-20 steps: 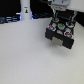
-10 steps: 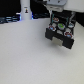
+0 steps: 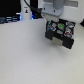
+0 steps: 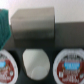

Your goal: Open the kcup holder, insert the kcup into the holder, and close the kcup holder

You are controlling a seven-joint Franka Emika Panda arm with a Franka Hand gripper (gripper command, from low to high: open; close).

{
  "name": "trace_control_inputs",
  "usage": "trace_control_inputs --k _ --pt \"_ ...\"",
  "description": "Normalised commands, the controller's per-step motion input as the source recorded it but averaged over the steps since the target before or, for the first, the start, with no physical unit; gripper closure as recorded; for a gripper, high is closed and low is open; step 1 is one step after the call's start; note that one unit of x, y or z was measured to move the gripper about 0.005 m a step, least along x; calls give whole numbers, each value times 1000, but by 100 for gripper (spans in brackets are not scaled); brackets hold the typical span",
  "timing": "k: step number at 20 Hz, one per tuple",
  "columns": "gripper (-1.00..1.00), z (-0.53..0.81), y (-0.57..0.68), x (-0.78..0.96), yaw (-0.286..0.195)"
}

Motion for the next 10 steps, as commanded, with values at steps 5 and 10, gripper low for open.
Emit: trace_control_inputs --k 5,10 --pt "-100 -31 230 670 100" --pt "-100 -149 245 315 215"
